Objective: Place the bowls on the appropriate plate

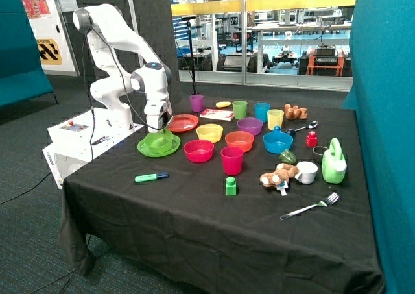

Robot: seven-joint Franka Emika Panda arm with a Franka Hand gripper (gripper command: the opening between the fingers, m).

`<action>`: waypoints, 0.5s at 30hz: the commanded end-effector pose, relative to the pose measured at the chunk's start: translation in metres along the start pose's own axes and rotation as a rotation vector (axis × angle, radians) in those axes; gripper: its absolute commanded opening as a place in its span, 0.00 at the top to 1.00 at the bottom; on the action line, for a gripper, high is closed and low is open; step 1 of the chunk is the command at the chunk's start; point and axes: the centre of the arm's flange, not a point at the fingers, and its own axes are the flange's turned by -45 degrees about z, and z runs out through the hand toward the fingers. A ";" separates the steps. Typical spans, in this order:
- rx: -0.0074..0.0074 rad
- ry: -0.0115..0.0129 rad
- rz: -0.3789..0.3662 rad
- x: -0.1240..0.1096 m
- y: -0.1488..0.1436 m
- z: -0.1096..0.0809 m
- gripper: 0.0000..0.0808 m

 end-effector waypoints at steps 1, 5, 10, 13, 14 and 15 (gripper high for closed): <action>0.0030 0.0039 -0.014 -0.003 0.000 0.004 0.69; 0.0030 0.0039 -0.021 -0.005 -0.001 0.004 0.59; 0.0030 0.0039 -0.032 -0.006 -0.003 0.003 0.47; 0.0030 0.0039 -0.038 -0.005 -0.005 0.002 0.43; 0.0030 0.0039 -0.040 -0.005 -0.005 0.001 0.42; 0.0030 0.0039 -0.041 -0.005 -0.006 0.001 0.41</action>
